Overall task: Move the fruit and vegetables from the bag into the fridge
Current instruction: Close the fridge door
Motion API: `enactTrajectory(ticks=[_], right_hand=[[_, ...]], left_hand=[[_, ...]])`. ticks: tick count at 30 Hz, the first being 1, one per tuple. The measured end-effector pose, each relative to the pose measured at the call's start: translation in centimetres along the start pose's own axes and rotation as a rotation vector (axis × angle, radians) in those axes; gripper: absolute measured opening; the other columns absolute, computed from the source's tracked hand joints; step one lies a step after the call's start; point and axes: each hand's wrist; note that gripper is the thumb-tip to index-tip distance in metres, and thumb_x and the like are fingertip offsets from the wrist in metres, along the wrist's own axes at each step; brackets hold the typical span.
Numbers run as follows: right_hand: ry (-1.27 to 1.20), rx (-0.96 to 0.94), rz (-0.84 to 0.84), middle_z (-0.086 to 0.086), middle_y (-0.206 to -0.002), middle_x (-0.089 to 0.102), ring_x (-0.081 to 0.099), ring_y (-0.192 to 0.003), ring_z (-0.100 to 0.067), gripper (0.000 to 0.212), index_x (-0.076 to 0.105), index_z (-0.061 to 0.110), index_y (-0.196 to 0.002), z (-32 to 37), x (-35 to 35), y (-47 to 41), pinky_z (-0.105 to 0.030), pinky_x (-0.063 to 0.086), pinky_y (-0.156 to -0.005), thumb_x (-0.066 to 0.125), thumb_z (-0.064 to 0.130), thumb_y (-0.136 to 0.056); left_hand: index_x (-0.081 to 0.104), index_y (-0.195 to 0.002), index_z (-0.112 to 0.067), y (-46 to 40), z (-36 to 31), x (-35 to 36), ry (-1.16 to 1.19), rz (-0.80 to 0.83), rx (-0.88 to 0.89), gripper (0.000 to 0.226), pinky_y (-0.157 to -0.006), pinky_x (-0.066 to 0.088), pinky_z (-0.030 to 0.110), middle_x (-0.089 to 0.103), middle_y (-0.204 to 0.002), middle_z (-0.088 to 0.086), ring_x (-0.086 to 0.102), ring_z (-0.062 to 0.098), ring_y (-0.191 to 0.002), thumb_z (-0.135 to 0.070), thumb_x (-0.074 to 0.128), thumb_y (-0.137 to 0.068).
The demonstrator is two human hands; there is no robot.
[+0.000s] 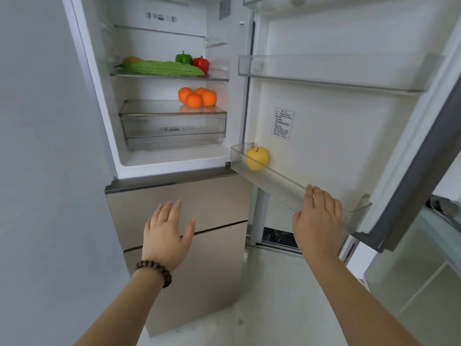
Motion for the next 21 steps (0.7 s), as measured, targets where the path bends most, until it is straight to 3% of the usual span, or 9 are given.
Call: enactTrajectory(ticks=[2, 7, 11, 15, 19, 21], right_hand=[[0.017, -0.005, 0.017, -0.02, -0.124, 0.055, 0.049, -0.114, -0.036, 0.057, 0.045, -0.005, -0.13, 2.5, -0.6, 0.9, -0.043, 0.027, -0.103, 0.039, 0.018, -0.079], [0.154, 0.028, 0.123, -0.025, -0.123, 0.054, 0.048, -0.114, -0.039, 0.062, 0.042, -0.011, -0.13, 11.3, -1.3, 2.6, -0.045, 0.026, -0.104, 0.06, 0.014, -0.076], [0.309, 0.064, 0.218, -0.024, -0.131, 0.05, 0.046, -0.12, -0.036, 0.061, 0.037, -0.01, -0.134, 19.2, -2.5, 3.0, -0.043, 0.02, -0.106, 0.053, 0.019, -0.084], [0.352, 0.026, 0.358, -0.027, -0.15, 0.02, 0.022, -0.137, -0.039, 0.054, 0.014, -0.012, -0.141, 26.1, -3.9, 3.1, -0.044, 0.013, -0.115, 0.024, 0.015, -0.095], [0.357, -0.073, 0.498, -0.031, -0.153, 0.002, 0.004, -0.142, -0.042, 0.053, 0.031, -0.003, -0.14, 30.8, -5.6, 2.6, -0.047, 0.004, -0.117, 0.032, 0.024, -0.095], [0.21, -0.123, 0.486, -0.025, -0.155, -0.003, -0.004, -0.144, -0.037, 0.058, 0.027, -0.001, -0.143, 32.5, -6.7, 2.5, -0.044, 0.0, -0.119, 0.036, 0.029, -0.094]], left_hand=[[0.027, -0.147, -0.019, 0.0, 1.8, -0.9, 0.007, -0.013, -0.005, 0.062, -0.118, 0.015, 0.04, 0.029, -0.153, 0.004, 0.016, 0.02, -0.144, -0.049, 0.037, -0.093], [0.025, -0.147, -0.021, -0.5, 7.9, -3.9, 0.002, 0.021, 0.048, 0.064, -0.118, 0.014, 0.04, 0.026, -0.154, 0.003, 0.014, 0.019, -0.144, -0.052, 0.035, -0.093], [0.024, -0.147, -0.02, -1.6, 12.5, -7.1, 0.005, 0.032, 0.122, 0.064, -0.118, 0.012, 0.04, 0.026, -0.154, 0.002, 0.014, 0.02, -0.144, -0.052, 0.034, -0.093], [0.024, -0.147, -0.021, -2.7, 16.7, -10.2, 0.023, 0.033, 0.163, 0.063, -0.118, 0.012, 0.039, 0.026, -0.154, 0.002, 0.015, 0.019, -0.144, -0.052, 0.034, -0.093], [0.024, -0.147, -0.02, -3.7, 19.8, -12.6, 0.05, 0.01, 0.174, 0.063, -0.118, 0.015, 0.04, 0.027, -0.154, 0.003, 0.017, 0.019, -0.143, -0.052, 0.035, -0.093], [0.025, -0.147, -0.02, -4.1, 21.2, -13.4, 0.071, -0.001, 0.175, 0.063, -0.117, 0.016, 0.041, 0.028, -0.153, 0.004, 0.019, 0.02, -0.143, -0.052, 0.035, -0.093]])
Point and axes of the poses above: each hand's wrist, its own y-axis away from the middle knuckle, its own x-axis out of the palm, z = x × y
